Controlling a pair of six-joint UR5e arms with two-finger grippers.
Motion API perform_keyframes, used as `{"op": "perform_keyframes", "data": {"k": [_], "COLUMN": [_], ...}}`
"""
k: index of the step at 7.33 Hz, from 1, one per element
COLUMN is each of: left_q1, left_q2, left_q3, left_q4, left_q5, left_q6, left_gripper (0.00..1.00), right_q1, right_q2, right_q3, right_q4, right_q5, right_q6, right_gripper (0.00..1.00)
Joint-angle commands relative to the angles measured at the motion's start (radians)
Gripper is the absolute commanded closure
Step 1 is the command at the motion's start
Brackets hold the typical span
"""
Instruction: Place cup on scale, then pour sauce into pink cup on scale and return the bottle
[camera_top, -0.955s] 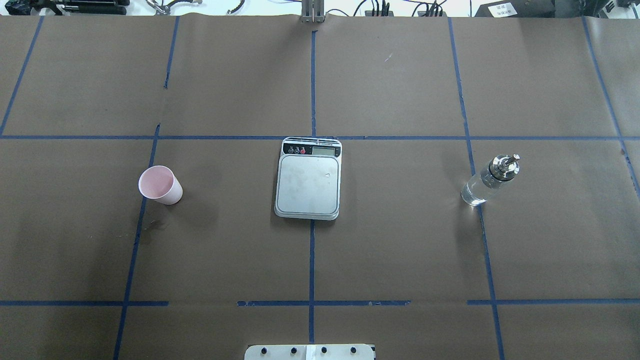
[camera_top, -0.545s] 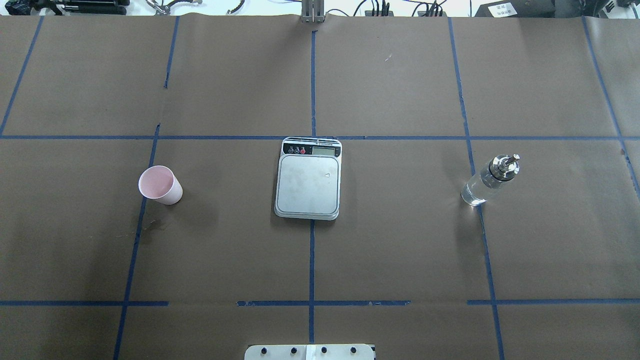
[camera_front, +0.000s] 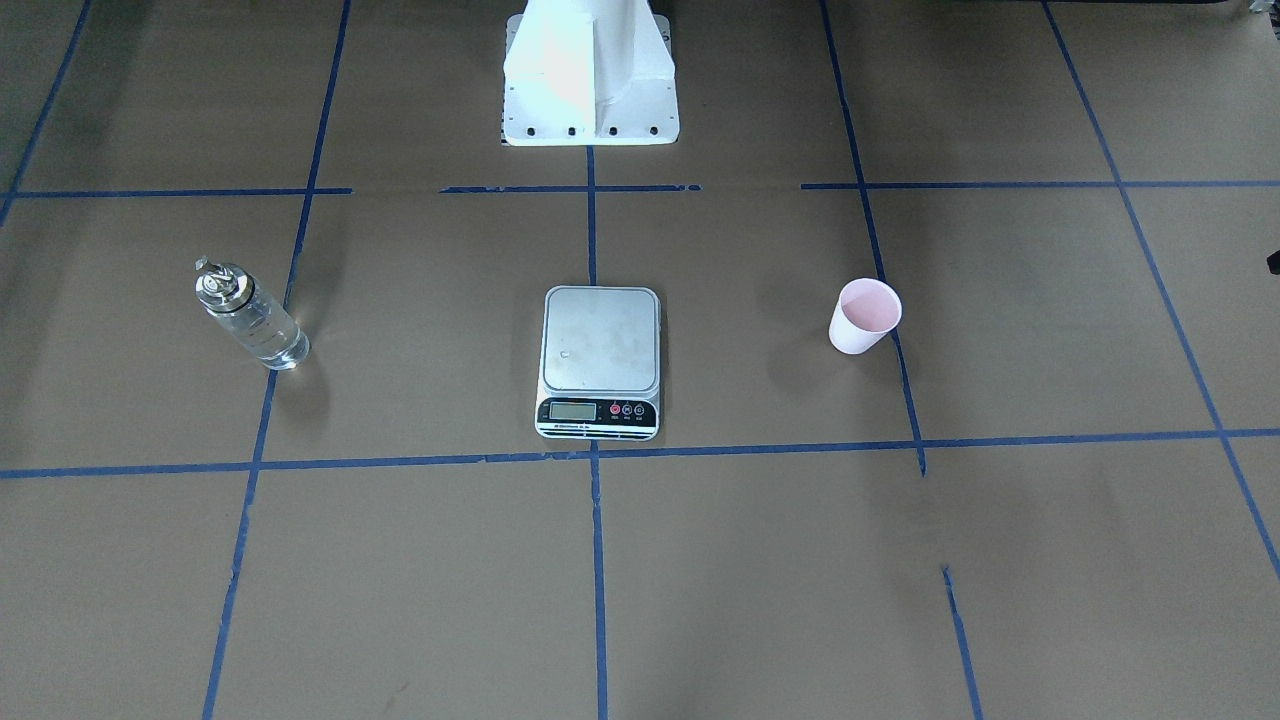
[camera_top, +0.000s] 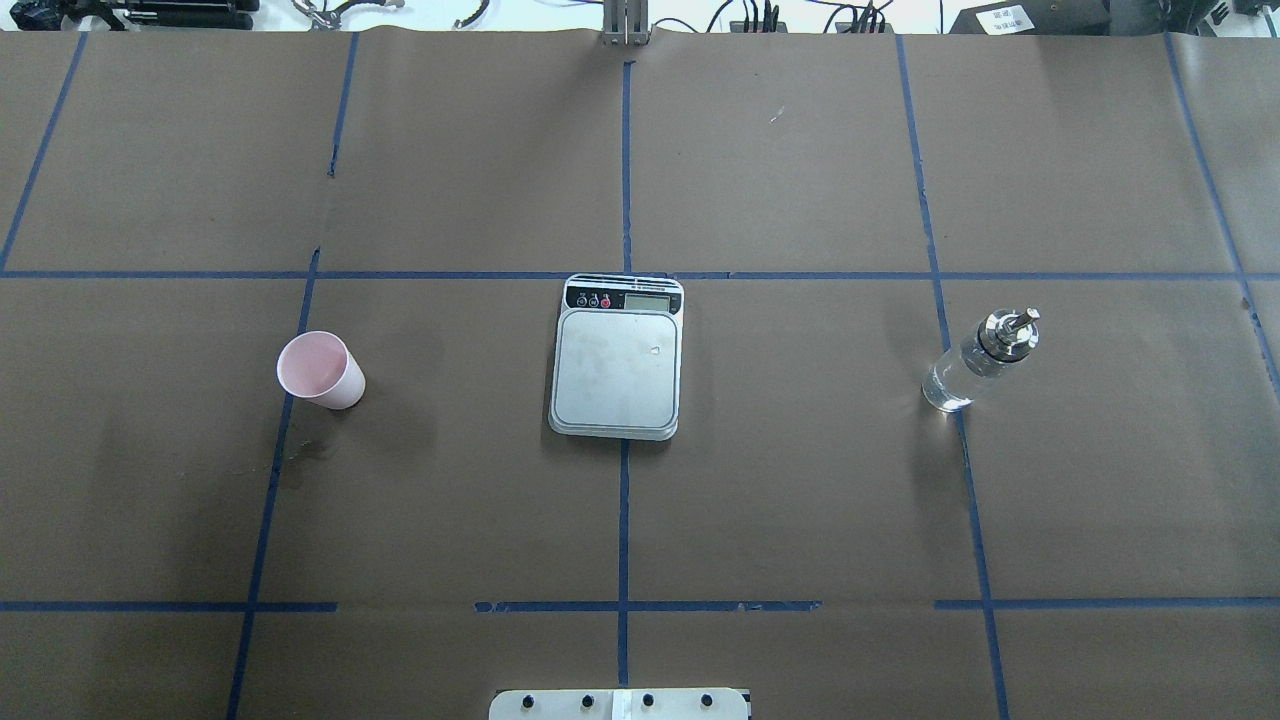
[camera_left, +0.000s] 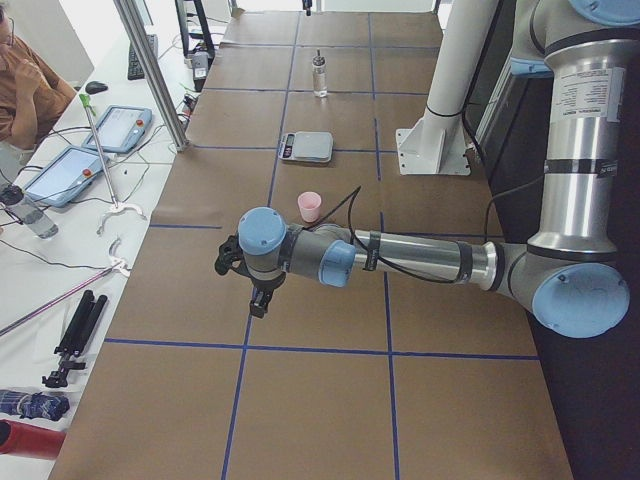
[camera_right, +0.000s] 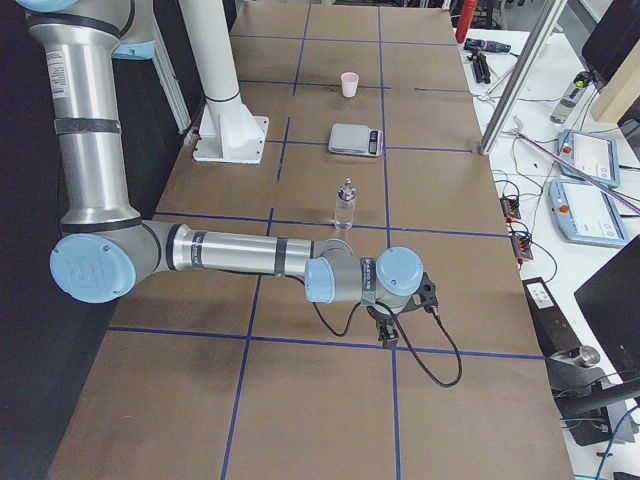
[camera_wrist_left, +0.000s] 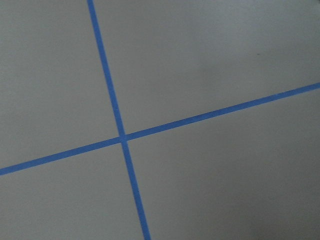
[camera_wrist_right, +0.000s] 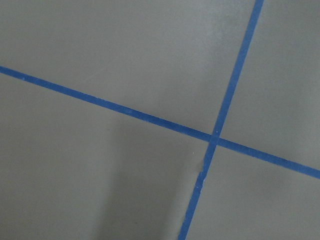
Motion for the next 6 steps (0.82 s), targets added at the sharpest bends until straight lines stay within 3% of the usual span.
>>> {"op": "perform_keyframes", "data": {"k": [1, 4, 6], "left_q1": [0.176, 0.428, 0.560], "left_q2": [-0.007, -0.084, -0.203], "left_q3": [-0.063, -0.152, -0.150], "left_q4": [-0.073, -0.183, -0.175], "left_q5": [-0.003, 0.096, 0.275], "left_q6": [-0.191, -0.681, -0.910], "left_gripper": [0.00, 0.02, 0.02], "right_q1": [-0.014, -0.033, -0.036], "right_q2": [-0.017, -0.014, -0.014], "right_q3": [-0.001, -0.001, -0.001], "right_q4": [0.040, 0.040, 0.042], "right_q5": [0.028, 0.026, 0.028], "right_q6": [0.003, 0.004, 0.009], "right_gripper": [0.00, 0.00, 0.00]}}
